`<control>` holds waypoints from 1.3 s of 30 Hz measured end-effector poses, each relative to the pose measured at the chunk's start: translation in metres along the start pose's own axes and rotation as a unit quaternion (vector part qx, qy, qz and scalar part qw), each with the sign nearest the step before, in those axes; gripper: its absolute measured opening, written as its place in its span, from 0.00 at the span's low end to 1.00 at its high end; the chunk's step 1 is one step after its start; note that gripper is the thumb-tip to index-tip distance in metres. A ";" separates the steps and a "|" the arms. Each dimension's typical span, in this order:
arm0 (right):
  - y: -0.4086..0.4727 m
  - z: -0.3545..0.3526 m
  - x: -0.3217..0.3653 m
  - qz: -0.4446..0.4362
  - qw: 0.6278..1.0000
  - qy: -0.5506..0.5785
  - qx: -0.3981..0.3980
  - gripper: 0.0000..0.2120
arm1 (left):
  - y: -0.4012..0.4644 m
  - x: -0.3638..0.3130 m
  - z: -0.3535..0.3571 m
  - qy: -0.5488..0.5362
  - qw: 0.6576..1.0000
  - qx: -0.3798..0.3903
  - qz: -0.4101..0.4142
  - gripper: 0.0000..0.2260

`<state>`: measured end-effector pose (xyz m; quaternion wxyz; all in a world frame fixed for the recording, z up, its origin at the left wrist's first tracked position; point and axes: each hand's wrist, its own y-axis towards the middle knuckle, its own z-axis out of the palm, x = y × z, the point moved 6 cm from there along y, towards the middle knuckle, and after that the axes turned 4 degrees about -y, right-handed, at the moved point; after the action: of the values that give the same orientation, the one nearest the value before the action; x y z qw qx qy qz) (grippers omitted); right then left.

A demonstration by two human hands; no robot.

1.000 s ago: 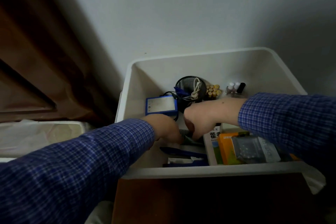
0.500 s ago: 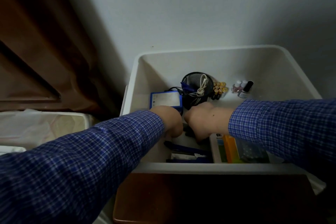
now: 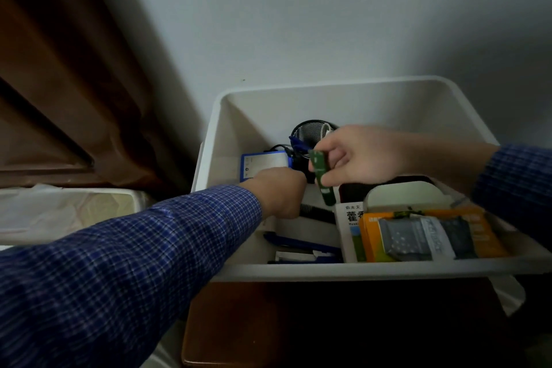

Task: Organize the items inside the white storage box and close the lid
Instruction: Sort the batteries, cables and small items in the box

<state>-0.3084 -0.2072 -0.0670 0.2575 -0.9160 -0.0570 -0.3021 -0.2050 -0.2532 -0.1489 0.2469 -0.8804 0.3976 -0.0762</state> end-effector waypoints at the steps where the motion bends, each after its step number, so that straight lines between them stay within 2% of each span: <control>1: -0.004 -0.004 -0.002 -0.005 1.000 0.016 -0.019 0.10 | 0.001 -0.003 0.001 0.013 1.000 -0.004 0.005 0.07; 10: -0.012 0.002 -0.016 0.003 0.996 0.079 -0.048 0.10 | 0.001 -0.017 0.005 0.098 0.992 -0.049 0.060 0.06; 14: -0.016 0.001 -0.026 0.001 0.992 0.109 -0.063 0.05 | 0.005 -0.015 0.008 0.089 0.994 -0.032 0.061 0.11; 17: -0.022 0.003 -0.032 -0.006 0.990 0.121 -0.067 0.07 | 0.006 -0.013 0.011 0.081 0.995 -0.013 0.055 0.13; 22: -0.030 0.001 -0.042 -0.009 0.985 0.151 -0.087 0.10 | 0.009 -0.009 0.008 0.036 0.998 0.013 0.040 0.10; 26: -0.031 0.001 -0.046 -0.015 0.977 0.183 -0.107 0.09 | 0.011 -0.010 0.009 0.000 0.999 0.043 0.030 0.15; 32: -0.029 0.001 -0.048 -0.017 0.973 0.199 -0.112 0.11 | 0.007 -0.012 0.006 0.016 0.999 0.038 0.036 0.13; 39: -0.029 -0.001 -0.053 -0.003 0.968 0.218 -0.127 0.09 | -0.010 -0.015 -0.016 -0.017 0.997 0.056 0.049 0.14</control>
<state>-0.3592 -0.1798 -0.0842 0.1443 -0.8529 0.0363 -0.5004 -0.2135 -0.2425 -0.1292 0.3064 -0.8456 0.4314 -0.0712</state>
